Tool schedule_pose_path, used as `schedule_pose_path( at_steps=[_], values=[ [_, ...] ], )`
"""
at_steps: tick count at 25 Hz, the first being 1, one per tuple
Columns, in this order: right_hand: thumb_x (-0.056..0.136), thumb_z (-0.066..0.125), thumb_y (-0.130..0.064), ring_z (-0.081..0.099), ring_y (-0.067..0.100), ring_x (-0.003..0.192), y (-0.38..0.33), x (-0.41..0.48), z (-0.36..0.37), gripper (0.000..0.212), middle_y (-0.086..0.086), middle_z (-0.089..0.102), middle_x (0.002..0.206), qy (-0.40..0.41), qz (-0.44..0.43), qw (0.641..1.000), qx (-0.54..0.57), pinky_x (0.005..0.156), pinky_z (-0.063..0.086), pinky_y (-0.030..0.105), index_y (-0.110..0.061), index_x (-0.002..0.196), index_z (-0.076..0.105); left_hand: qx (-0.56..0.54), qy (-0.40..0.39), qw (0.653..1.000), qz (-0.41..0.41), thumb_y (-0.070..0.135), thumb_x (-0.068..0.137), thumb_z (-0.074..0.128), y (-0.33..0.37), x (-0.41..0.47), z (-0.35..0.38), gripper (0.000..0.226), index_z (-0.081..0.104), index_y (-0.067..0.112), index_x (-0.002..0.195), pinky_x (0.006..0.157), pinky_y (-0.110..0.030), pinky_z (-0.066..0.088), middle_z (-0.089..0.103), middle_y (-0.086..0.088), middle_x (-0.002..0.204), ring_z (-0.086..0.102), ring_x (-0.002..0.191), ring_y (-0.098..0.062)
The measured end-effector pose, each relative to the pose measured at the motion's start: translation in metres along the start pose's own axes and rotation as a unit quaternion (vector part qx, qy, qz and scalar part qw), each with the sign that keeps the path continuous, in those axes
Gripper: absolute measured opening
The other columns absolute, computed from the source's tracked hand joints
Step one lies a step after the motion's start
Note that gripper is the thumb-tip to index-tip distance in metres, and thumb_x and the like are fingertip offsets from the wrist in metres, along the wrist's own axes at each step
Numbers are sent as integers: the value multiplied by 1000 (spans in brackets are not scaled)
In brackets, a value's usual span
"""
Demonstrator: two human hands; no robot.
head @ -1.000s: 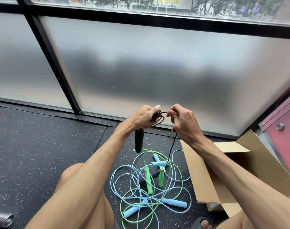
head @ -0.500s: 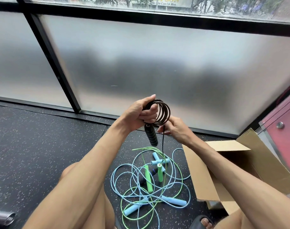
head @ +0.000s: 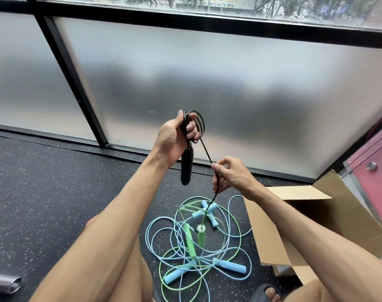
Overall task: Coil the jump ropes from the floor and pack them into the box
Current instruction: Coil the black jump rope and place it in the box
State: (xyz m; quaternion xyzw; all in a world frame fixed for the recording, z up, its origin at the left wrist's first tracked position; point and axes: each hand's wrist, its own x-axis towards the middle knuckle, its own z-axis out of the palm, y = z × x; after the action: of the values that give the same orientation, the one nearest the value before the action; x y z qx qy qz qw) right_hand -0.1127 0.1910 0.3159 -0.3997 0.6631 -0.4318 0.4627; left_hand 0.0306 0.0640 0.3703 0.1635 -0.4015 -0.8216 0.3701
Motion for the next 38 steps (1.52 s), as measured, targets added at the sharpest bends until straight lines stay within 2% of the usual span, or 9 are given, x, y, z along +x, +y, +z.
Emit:
schedule_pose_path(
  at_steps=[4,9,15,18,21,24,30,32,38],
  values=[
    [103,51,-23,46,15,39,-9,-3,10,23,6,53,54,-35,-37,998,-48,39,42,25,-6,87,55,30,67,996,55,31,107,34,-8,5,0,36,57,6,95,61,-30,32,46,2,61,40,50,-13],
    [102,51,-19,72,33,71,-1,-6,10,17,20,71,78,-100,6,992,-70,70,59,41,-2,102,50,65,122,986,98,28,106,40,-14,5,1,32,57,9,88,56,-29,33,51,0,61,46,48,-14],
    [98,58,-12,73,34,84,3,-2,7,8,22,73,90,-69,24,989,-125,83,59,51,-6,95,53,164,144,964,153,27,106,43,-21,5,4,32,59,6,87,56,-30,42,57,-1,59,52,49,-18],
    [97,59,-12,72,40,79,-3,-6,9,8,20,67,83,-84,-14,989,-119,77,60,53,-4,94,59,264,135,939,175,27,106,44,-24,5,3,32,58,1,94,59,-30,47,60,-8,62,59,51,-22],
    [99,56,-14,64,26,60,-14,-12,11,17,9,61,70,-99,-73,986,-115,65,61,45,-1,98,67,383,119,894,201,27,105,47,-25,3,2,33,57,-2,94,59,-33,54,64,-11,62,64,53,-26],
    [102,51,-11,50,17,51,-26,-16,7,23,6,52,62,-66,-130,982,-117,48,47,27,1,100,71,554,70,808,188,33,101,51,-30,4,-7,32,57,5,86,56,-35,54,66,-5,58,65,51,-21],
    [95,59,-3,52,14,50,-28,-8,-4,5,4,61,62,33,-178,980,-89,47,41,25,-4,94,64,709,-65,702,-8,27,103,45,-35,-1,-3,36,60,2,81,58,-35,44,60,-10,66,53,60,-25],
    [96,58,-4,57,12,53,-27,-5,-6,3,2,65,65,58,-184,976,-100,52,46,26,-4,98,57,701,-91,704,-71,31,105,39,-37,-3,2,47,65,2,80,54,-31,39,57,-8,64,50,56,-22],
    [98,39,-7,59,18,65,-18,5,-11,16,3,63,77,125,-191,957,-179,63,50,39,-20,98,48,565,-99,799,-182,36,105,38,-39,-4,11,54,51,11,60,40,-20,25,38,2,44,29,32,-10]
  ],
)
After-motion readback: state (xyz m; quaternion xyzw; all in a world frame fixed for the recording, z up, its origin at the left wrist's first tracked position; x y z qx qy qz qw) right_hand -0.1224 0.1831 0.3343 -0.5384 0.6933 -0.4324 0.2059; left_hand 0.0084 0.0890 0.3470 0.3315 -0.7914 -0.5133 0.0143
